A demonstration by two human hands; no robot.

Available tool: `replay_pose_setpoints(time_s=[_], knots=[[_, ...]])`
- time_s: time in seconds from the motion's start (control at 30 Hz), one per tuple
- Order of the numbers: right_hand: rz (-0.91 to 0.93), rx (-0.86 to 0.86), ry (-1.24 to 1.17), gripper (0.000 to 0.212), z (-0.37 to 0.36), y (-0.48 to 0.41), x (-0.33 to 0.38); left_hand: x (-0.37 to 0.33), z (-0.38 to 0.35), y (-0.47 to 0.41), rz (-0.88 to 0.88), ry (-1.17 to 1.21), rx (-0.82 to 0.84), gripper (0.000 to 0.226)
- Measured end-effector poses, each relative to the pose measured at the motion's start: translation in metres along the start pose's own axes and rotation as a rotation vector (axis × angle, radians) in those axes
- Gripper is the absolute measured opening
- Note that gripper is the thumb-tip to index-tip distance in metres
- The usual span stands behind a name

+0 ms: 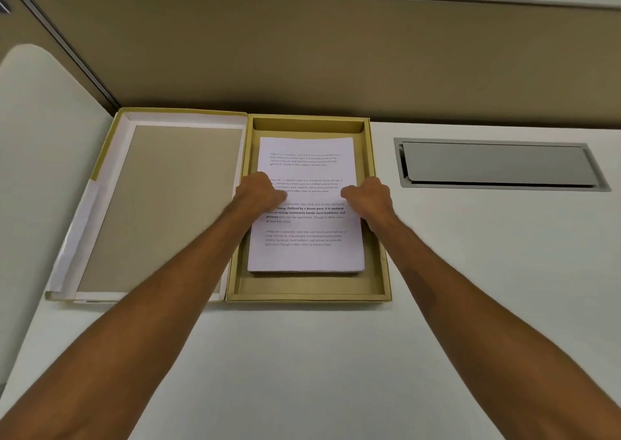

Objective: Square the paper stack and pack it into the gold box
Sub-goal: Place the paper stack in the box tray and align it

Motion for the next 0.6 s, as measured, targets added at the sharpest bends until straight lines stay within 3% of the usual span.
replay_pose_setpoints(time_s=[0.13,0.3,0.6], knots=[[0.005,0.014,-0.047,0.029,-0.004,0.006,0.005,0.001,-0.002,0.0,0.01,0.066,-0.014,0.045],[0.007,0.011,-0.051,0.031,-0.004,0.009,0.006,0.003,-0.008,-0.002,-0.002,0.123,-0.018,0.027],[0.01,0.003,-0.049,0.033,-0.004,0.014,0.005,0.011,-0.008,-0.001,0.027,0.268,-0.031,0.022]])
Point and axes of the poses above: each hand's wrist, its own y-axis away from the middle knuckle, its own z-axis out of the back of the hand, x = y × z, the point moved 2 cm from there along -y, towards the middle knuckle, and after that the axes turned 6 degrees about -z, right-handed, at the moved point
